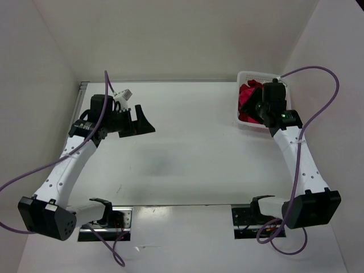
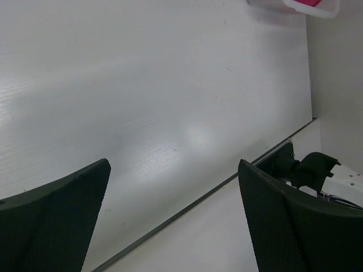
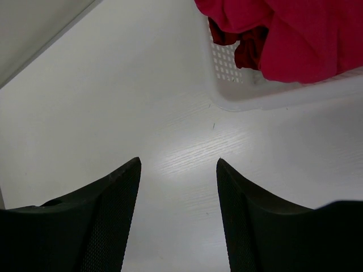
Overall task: Fold and stack the t-shirts
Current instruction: Grab crumpled tshirt from bin with the right arm
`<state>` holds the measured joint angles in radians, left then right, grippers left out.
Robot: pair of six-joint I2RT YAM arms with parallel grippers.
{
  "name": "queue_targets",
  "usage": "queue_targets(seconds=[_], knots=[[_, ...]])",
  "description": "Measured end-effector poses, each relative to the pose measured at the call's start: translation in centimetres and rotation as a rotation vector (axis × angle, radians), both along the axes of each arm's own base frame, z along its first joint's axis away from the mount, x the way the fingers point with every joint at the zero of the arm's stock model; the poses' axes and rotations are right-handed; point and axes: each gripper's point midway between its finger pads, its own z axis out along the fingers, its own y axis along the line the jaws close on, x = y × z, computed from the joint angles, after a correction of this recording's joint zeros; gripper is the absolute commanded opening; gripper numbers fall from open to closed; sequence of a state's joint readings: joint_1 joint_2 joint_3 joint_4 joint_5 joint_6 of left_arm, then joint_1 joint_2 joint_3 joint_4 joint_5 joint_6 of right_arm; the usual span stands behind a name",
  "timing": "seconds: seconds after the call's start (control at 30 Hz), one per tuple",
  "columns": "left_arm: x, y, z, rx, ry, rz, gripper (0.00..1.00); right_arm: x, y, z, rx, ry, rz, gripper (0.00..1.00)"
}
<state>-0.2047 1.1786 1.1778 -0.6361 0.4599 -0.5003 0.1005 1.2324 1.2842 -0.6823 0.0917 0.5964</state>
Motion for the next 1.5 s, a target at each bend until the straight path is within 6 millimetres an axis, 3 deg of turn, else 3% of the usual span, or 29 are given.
queue_targets(seconds=[0.13,0.23,0.27,0.3,0.37,0.4,0.43,0.47,0.5,0.57,0.63,0.7,0.73,0.83,0.87,0.9,1.1,1.23,1.3,1.4,1.5], knots=[[-0.2,-0.1,0.0,-0.004,0.000,-0.005,1.00,0.1,-0.6,0.0,-0.004,0.000,-0.013,0.50],[-0.5,-0.2,0.7,-0.021,-0.024,-0.018,1.00,0.4,-1.3,-0.5,-0.014,0.016,-0.031,0.18],[-0.6,-0.3,0.8,-0.026,-0.032,-0.022,1.00,0.6,-1.4,-0.5,-0.009,0.017,-0.042,0.15],[-0.7,-0.4,1.0,-0.033,-0.043,-0.027,1.00,1.3,-2.0,-0.7,-0.015,0.024,-0.060,0.01],[-0.9,-0.4,1.3,-0.039,-0.059,-0.028,1.00,2.1,-2.5,-0.7,-0.020,0.027,-0.077,0.00],[-1.0,-0.4,1.3,-0.039,-0.062,-0.028,0.73,2.8,-3.2,-0.8,-0.022,0.035,-0.104,0.02],[-1.0,-0.4,1.5,-0.042,-0.067,-0.028,0.73,3.1,-3.5,-0.7,-0.023,0.033,-0.111,0.02],[-0.8,-0.4,1.6,-0.044,-0.076,-0.029,0.48,3.9,-4.4,-0.7,-0.028,0.032,-0.139,0.10],[-0.8,-0.5,1.8,-0.054,-0.076,-0.027,0.38,4.7,-5.3,-0.5,-0.032,0.028,-0.163,0.16],[-0.6,-0.7,1.8,-0.069,-0.087,-0.028,0.25,6.1,-6.9,-0.6,-0.041,0.020,-0.208,0.23],[-0.7,-0.8,1.6,-0.074,-0.083,-0.033,0.21,7.3,-8.0,-0.8,-0.047,0.020,-0.234,0.31],[-0.7,-0.9,1.3,-0.076,-0.079,-0.034,0.24,8.5,-8.9,-1.2,-0.059,0.023,-0.251,0.37],[-0.7,-0.9,1.1,-0.076,-0.077,-0.035,0.38,9.2,-9.2,-1.7,-0.065,0.033,-0.253,0.42],[-0.9,-1.1,0.9,-0.078,-0.077,-0.043,0.48,11.2,-9.7,-3.0,-0.080,0.051,-0.257,0.49],[-0.9,-1.2,0.9,-0.083,-0.083,-0.047,0.58,12.1,-9.9,-3.8,-0.089,0.060,-0.256,0.49],[-0.9,-1.2,0.8,-0.084,-0.083,-0.050,0.60,12.3,-10.0,-4.0,-0.093,0.064,-0.255,0.49],[-1.3,-1.4,-0.2,-0.100,-0.047,-0.050,0.63,13.5,-12.3,-8.7,-0.117,0.163,-0.284,0.52],[-1.3,-1.5,-0.2,-0.103,-0.052,-0.052,0.63,13.6,-13.5,-9.9,-0.130,0.189,-0.306,0.52],[-1.3,-1.5,-0.3,-0.103,-0.049,-0.052,0.62,13.9,-13.9,-10.1,-0.134,0.190,-0.313,0.46],[-1.3,-1.5,-0.4,-0.103,-0.050,-0.052,0.59,14.4,-14.1,-10.5,-0.139,0.194,-0.313,0.21],[-1.2,-1.5,-0.4,-0.103,-0.050,-0.051,0.56,14.6,-14.2,-10.9,-0.139,0.201,-0.314,0.03]])
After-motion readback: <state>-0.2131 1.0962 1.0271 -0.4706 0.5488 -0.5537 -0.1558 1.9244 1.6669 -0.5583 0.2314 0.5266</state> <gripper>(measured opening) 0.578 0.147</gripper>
